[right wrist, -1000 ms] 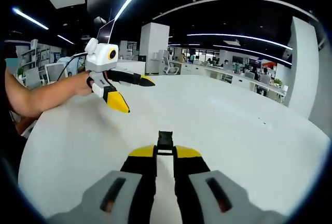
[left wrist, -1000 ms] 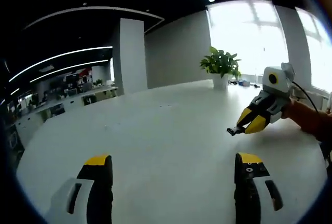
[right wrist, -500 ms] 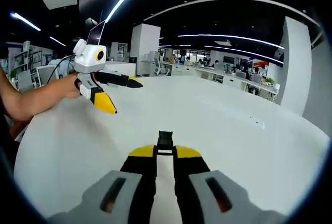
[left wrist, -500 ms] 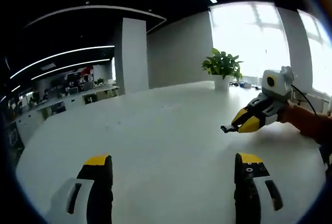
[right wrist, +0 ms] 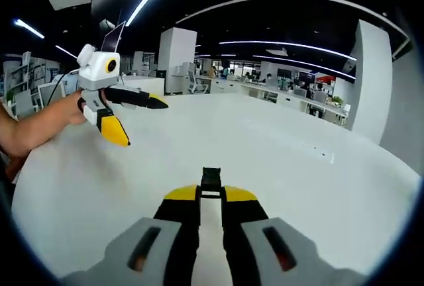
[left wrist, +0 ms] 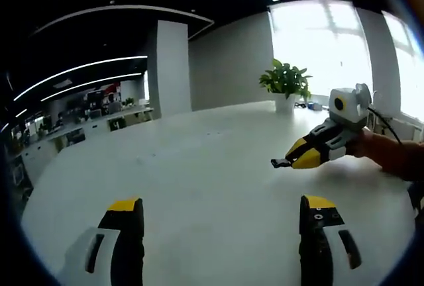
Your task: Snap the two parts of the plastic buckle together until the buckle closes and remains connected.
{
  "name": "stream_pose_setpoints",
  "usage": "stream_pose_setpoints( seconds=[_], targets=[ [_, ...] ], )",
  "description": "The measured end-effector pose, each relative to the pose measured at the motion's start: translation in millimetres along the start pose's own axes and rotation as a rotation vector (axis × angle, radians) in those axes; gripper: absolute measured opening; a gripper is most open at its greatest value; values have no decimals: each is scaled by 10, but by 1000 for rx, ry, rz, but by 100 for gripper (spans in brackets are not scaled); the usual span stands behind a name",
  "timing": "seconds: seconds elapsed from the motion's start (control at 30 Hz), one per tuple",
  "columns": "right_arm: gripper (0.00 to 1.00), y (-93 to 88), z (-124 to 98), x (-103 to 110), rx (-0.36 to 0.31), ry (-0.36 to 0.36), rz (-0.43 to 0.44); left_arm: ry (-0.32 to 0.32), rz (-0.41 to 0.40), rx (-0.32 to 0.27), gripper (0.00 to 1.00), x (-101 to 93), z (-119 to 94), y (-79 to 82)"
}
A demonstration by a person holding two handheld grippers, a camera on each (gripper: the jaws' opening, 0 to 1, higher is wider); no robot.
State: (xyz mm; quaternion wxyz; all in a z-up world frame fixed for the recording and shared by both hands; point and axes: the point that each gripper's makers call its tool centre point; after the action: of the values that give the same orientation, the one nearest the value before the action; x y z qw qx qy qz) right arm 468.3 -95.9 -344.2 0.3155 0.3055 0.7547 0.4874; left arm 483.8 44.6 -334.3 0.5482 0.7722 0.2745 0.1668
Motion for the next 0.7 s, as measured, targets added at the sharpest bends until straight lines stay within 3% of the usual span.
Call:
stream_pose_setpoints(
  seconds=[0.27,0.7],
  targets=[
    [9,1,133,-68,13,-8,14,-8,-1,1,99,-34,10,-11],
    [9,-43,119,-183,18,-41,20,-8,11,2,99,-51,22,2]
  ],
)
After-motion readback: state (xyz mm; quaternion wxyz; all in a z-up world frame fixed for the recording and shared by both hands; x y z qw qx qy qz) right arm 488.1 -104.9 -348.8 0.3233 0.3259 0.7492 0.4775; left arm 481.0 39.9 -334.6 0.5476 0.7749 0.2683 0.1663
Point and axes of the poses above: the point that each gripper's makers call its tool centre point, and the gripper's own axes: z roughly forward along the fingers, x roughly to its left, y roughly out of its top, and after that the axes turned 6 degrees about -y, right-handed
